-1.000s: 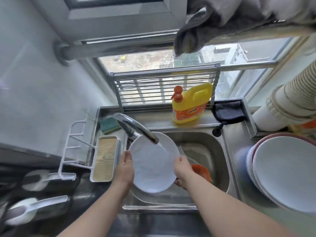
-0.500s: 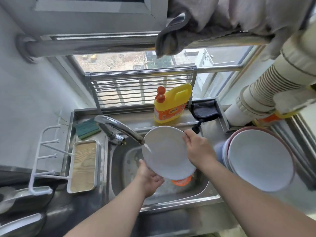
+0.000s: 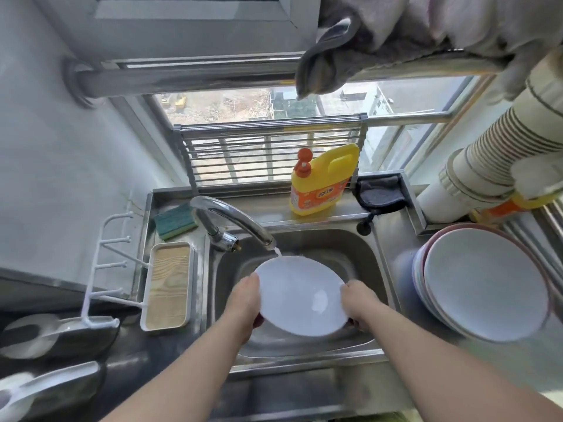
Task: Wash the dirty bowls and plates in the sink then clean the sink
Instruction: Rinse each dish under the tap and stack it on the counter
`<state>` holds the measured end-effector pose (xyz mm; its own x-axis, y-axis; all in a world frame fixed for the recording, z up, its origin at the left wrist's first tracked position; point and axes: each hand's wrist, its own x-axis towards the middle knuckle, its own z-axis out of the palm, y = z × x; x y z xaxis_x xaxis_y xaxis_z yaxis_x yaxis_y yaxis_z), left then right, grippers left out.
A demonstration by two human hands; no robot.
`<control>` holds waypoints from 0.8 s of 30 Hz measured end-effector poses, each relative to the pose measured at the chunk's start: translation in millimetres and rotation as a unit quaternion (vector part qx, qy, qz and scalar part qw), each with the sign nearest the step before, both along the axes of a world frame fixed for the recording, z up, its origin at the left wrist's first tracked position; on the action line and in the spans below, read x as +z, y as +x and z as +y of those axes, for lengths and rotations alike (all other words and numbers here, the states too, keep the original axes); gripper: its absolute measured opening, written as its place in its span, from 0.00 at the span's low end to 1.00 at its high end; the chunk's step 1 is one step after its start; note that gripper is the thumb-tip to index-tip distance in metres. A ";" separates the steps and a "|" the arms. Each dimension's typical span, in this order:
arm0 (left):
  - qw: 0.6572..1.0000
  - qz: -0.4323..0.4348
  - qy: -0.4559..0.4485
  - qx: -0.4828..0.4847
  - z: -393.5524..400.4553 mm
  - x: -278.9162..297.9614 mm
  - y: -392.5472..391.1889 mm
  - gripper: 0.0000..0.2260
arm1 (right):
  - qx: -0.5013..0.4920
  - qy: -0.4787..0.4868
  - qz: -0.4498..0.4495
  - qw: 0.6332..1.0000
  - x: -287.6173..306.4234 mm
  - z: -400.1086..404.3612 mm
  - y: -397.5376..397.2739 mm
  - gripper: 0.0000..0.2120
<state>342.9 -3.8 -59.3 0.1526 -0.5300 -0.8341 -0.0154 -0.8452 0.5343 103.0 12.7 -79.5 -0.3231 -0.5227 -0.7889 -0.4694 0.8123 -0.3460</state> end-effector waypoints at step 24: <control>0.975 0.145 0.098 0.141 14.6 -19.7 -58.2 0.13 | 0.230 -0.157 0.205 0.938 64.1 -69.0 -9.9 0.08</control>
<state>284.7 10.8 -79.0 0.0125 -0.3274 -0.9448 0.3592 -0.8803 0.3098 93.1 -56.3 -15.4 -0.2489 -0.8667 -0.4324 -0.8911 0.3798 -0.2484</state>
